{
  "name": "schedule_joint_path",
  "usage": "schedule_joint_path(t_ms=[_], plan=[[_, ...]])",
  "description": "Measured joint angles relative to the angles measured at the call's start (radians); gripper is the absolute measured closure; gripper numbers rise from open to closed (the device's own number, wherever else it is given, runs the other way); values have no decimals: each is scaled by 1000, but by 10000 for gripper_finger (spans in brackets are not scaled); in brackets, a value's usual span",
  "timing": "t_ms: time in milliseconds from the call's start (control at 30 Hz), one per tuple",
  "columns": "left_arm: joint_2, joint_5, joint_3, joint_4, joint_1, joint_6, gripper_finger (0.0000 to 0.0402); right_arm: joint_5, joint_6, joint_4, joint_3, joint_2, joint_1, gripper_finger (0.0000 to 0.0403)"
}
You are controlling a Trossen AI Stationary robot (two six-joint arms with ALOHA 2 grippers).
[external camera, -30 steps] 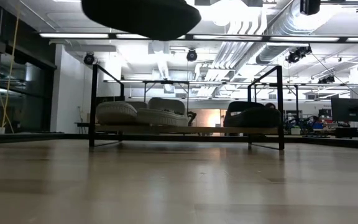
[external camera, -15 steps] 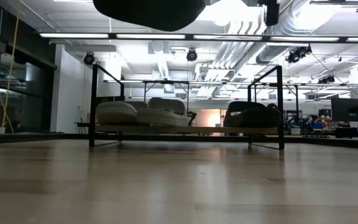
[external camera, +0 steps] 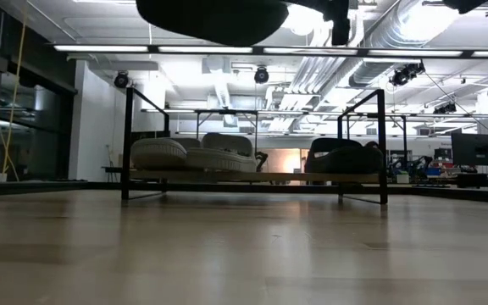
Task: Pick and place slides into the shelf
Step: Put the black slide on the shelf
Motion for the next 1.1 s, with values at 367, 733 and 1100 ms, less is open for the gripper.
schedule_joint_path(t_ms=[367,733,1100], plan=[[-11,5,1,-4,0,27,396,-3,7,-7,46,52,-10,143],[-22,23,0,-46,-15,33,396,96,-11,25,46,51,-14,143],[-57,6,0,-64,-55,53,396,126,24,-3,46,51,-21,143]])
